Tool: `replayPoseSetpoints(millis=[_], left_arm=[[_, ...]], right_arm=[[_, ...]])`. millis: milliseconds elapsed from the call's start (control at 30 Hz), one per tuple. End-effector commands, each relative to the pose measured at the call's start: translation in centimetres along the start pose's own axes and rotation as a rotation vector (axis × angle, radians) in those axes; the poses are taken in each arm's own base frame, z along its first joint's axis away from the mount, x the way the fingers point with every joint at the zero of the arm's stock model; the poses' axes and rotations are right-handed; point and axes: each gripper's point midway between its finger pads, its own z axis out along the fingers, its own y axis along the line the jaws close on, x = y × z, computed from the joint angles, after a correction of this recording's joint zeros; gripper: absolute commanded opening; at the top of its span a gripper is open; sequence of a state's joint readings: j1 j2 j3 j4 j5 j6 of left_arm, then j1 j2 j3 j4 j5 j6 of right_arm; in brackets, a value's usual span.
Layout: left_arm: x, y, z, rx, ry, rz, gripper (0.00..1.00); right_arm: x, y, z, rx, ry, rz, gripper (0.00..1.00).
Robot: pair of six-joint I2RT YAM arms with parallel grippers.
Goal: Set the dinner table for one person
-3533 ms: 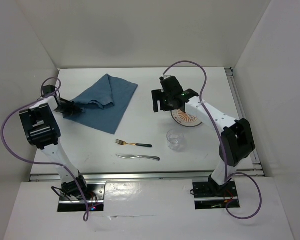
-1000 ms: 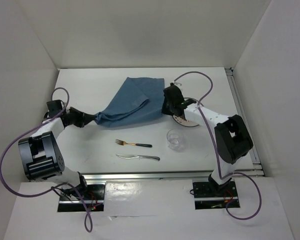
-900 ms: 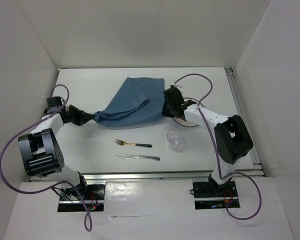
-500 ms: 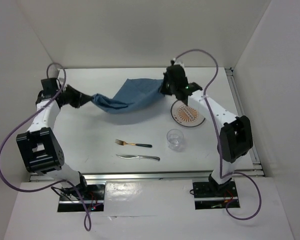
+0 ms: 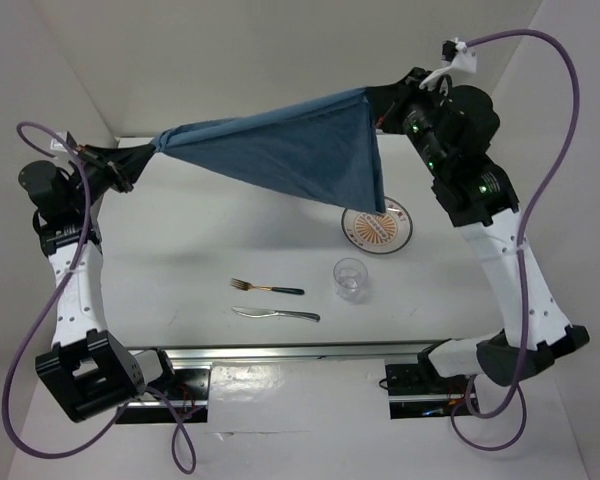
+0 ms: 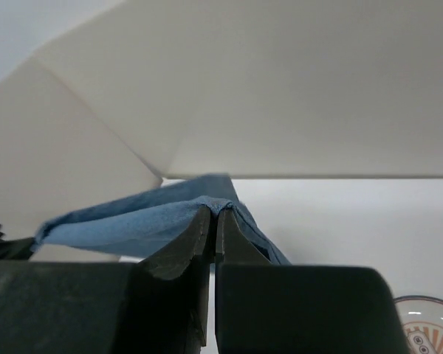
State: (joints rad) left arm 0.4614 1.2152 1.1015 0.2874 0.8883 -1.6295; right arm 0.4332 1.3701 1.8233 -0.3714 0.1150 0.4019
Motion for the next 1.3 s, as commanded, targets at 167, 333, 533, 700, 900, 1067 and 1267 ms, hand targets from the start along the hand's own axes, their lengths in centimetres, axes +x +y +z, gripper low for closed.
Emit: replayPoseSetpoints(millis=[167, 333, 533, 700, 900, 1067, 1267], left_arm=[[-0.8, 2.3, -0.8, -0.096, -0.086, -0.277, 0.00], [-1.3, 0.1, -0.3, -0.060, -0.088, -0.260, 0.00], [-1.6, -3.0, 0.2, -0.047, -0.069, -0.141, 0.00], [-1.1, -4.6, -0.6, -0.001, -0.046, -0.086, 0.00], [0.8, -6.8, -3.0, 0.019, -0.046, -0.010, 0.00], [2.1, -7.2, -4.0, 0.015, -0.044, 0.000, 0.00], [2.6, -9.9, -4.7, 0.040, -0.063, 0.069, 0.00]], right_arm=[[0.8, -2.8, 0.5, 0.092, 0.017, -0.037, 0.00], [1.8, -3.0, 3.2, 0.072, 0.058, -0.039, 0.00], [1.1, -2.5, 3.9, 0.041, 0.052, -0.037, 0.00], [-0.4, -1.2, 1.6, -0.005, 0.021, -0.014, 0.00], [-1.4, -0.5, -2.2, -0.039, -0.001, -0.002, 0.00], [-2.6, -0.1, -5.7, -0.053, -0.030, 0.009, 0.00], [-3.8, 0.1, -6.6, -0.045, -0.060, 0.010, 0.00]])
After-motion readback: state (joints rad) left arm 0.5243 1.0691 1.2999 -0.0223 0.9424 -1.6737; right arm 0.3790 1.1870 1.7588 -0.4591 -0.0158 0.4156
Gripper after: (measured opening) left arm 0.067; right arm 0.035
